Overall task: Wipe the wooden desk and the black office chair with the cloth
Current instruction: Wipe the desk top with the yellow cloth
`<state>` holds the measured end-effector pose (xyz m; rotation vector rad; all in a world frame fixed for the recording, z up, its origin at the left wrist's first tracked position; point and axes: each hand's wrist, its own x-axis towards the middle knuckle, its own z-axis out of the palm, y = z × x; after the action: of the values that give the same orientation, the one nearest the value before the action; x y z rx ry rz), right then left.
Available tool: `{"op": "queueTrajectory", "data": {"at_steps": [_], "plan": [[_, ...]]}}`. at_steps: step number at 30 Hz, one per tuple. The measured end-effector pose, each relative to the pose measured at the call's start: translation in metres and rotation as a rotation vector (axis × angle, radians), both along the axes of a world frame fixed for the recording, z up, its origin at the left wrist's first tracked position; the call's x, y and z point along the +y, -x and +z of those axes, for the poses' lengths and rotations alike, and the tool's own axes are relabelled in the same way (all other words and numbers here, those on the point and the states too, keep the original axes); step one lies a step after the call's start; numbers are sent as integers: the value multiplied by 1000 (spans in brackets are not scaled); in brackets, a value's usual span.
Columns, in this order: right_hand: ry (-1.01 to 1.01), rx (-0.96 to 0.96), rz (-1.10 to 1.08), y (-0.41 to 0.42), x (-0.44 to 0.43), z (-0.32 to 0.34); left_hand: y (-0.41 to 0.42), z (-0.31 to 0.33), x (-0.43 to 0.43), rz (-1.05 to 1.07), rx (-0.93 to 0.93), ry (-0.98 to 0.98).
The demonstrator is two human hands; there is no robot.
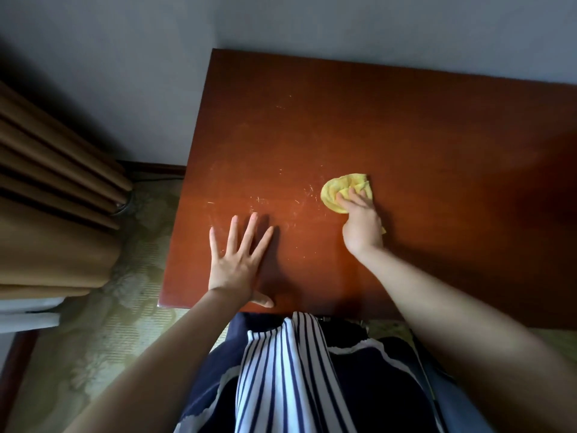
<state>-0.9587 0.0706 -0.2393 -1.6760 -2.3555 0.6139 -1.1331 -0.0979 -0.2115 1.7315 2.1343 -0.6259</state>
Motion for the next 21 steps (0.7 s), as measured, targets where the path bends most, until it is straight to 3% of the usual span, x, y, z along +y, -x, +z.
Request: {"op": "queueTrajectory", "data": {"at_steps": [7,15,21], "plan": [[-131,78,468,-34,-69,-12,-1,4,2,-69,30,12],[-36,-49,875,-117,-73,-9,1,2,4,-103,29,38],[-58,-169,885,-145,-34,7,1,2,8,-104,36,59]]}}
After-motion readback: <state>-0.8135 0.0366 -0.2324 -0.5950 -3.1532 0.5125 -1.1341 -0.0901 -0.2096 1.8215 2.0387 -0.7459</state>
